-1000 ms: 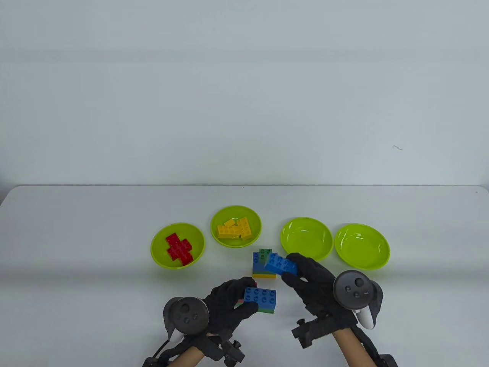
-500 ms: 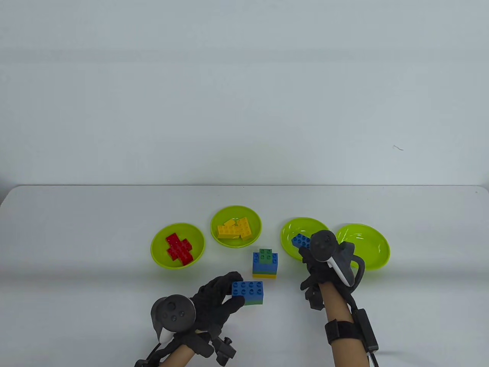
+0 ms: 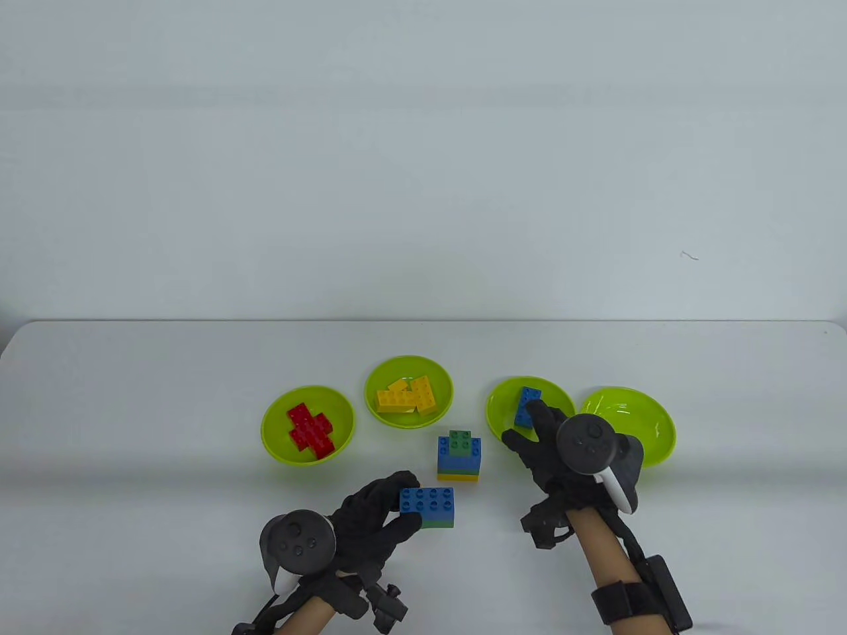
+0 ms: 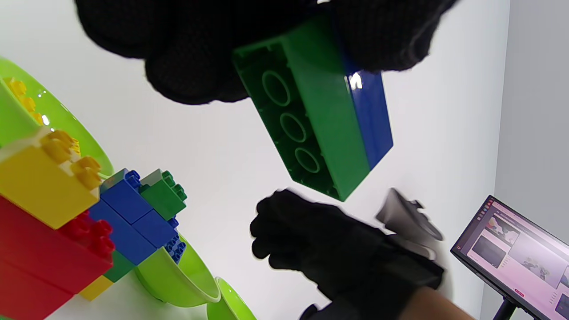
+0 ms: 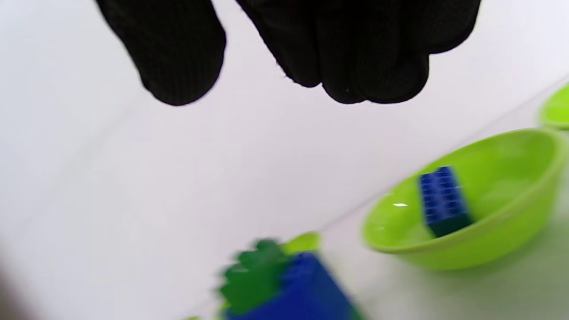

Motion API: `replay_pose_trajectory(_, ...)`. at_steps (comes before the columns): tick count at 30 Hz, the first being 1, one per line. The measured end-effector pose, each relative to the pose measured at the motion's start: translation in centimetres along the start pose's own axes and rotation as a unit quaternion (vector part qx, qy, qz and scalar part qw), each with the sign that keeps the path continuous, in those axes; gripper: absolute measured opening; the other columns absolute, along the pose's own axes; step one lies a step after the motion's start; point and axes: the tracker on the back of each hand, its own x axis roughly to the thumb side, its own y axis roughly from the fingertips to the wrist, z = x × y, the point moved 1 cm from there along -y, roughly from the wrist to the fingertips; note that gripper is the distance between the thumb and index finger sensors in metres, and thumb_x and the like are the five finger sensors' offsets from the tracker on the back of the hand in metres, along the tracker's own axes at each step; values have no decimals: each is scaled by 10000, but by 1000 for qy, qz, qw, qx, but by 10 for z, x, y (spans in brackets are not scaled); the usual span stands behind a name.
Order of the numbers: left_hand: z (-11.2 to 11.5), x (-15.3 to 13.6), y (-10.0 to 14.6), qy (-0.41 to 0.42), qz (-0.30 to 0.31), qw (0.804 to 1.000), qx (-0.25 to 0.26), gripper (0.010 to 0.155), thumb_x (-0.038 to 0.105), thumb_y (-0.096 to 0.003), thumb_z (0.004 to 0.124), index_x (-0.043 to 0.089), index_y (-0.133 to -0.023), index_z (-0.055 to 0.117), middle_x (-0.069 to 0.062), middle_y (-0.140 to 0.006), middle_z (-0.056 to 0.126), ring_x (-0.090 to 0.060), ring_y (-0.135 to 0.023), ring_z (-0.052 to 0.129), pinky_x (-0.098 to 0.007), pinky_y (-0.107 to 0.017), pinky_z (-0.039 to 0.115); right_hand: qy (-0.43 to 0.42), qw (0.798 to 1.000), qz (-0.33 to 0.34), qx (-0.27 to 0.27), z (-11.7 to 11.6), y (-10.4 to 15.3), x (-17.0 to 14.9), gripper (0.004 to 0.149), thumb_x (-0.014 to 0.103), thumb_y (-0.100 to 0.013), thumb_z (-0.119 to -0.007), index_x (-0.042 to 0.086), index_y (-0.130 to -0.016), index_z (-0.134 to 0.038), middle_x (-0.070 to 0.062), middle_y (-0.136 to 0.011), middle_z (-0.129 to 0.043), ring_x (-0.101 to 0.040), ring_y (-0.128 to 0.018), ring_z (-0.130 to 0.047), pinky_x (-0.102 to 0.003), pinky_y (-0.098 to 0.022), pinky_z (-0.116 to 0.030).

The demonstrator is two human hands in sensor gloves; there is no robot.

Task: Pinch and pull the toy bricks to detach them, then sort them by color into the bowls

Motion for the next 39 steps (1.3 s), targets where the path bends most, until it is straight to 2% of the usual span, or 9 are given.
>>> replay_pose_trajectory(4, 2, 1, 0, 11, 0, 1000, -5, 664, 414, -464, 738, -7, -973, 669, -273, -865, 812, -403, -738, 867, -548, -579, 700, -83, 993, 68, 46, 4, 29, 30, 742, 455, -522, -780, -25, -1058, -598, -304, -1022, -682, -493, -865, -745, -607, -705, -526)
replay_pose_trajectory(7, 4, 2, 0, 18, 2, 1000, -8, 663, 410, -465, 737, -8, -975, 666, -274, -870, 809, -404, -742, 865, -548, -581, 699, -128, 982, 107, 84, -4, 47, 45, 769, 468, -520, -780, -32, -1068, -579, -313, -1039, -659, -503, -881, -727, -610, -714, -509)
replay_pose_trajectory(13, 7, 4, 0, 26, 9, 999, -18, 663, 401, -467, 732, -9, -982, 656, -276, -879, 802, -406, -751, 861, -547, -586, 698, -110, 975, 146, 125, -22, 62, 57, 770, 459, -509, -799, -19, -1072, -580, -300, -1040, -666, -493, -882, -731, -604, -716, -512)
replay_pose_trajectory(19, 7, 4, 0, 26, 12, 999, -18, 663, 401, -466, 733, -11, -981, 660, -277, -876, 805, -406, -749, 863, -548, -584, 699, -88, 976, 163, 115, -29, 67, 62, 660, 409, -500, -819, 28, -1018, -671, -245, -948, -772, -423, -797, -815, -580, -694, -570)
replay_pose_trajectory(23, 7, 5, 0, 34, 14, 999, -22, 665, 403, -467, 733, -11, -982, 659, -277, -877, 805, -404, -749, 866, -547, -585, 700, -74, 979, 170, 87, -28, 71, 64, 607, 395, -495, -821, 51, -984, -714, -214, -902, -816, -391, -753, -853, -566, -679, -603)
replay_pose_trajectory(28, 8, 4, 0, 34, 23, 999, -21, 685, 432, -474, 740, -6, -992, 643, -274, -893, 791, -405, -766, 853, -547, -594, 693, -84, 979, 170, 70, -25, 73, 63, 598, 386, -486, -821, 49, -972, -729, -212, -884, -829, -386, -737, -860, -566, -670, -614)
replay_pose_trajectory(31, 13, -1, 2, 31, 15, 998, -48, 734, 467, -472, 737, -19, -1009, 615, -292, -918, 764, -426, -783, 838, -560, -592, 686, -99, 978, 171, 67, -23, 74, 64, 599, 389, -487, -816, 49, -972, -729, -212, -883, -829, -382, -734, -863, -564, -669, -617)
replay_pose_trajectory(36, 18, 0, 4, 61, 21, 997, -47, 685, 447, -484, 693, -26, -979, 651, -285, -869, 810, -408, -734, 879, -556, -561, 713, -100, 977, 175, 68, -23, 75, 63, 596, 396, -479, -825, 53, -960, -745, -205, -870, -843, -379, -723, -873, -564, -662, -627)
replay_pose_trajectory(39, 19, 5, 5, 34, 38, 998, -44, 678, 412, -467, 685, -44, -969, 657, -295, -845, 815, -407, -710, 881, -559, -555, 713, -99, 977, 175, 73, -22, 74, 63, 590, 382, -456, -844, 38, -931, -775, -211, -839, -868, -383, -695, -893, -570, -647, -645)
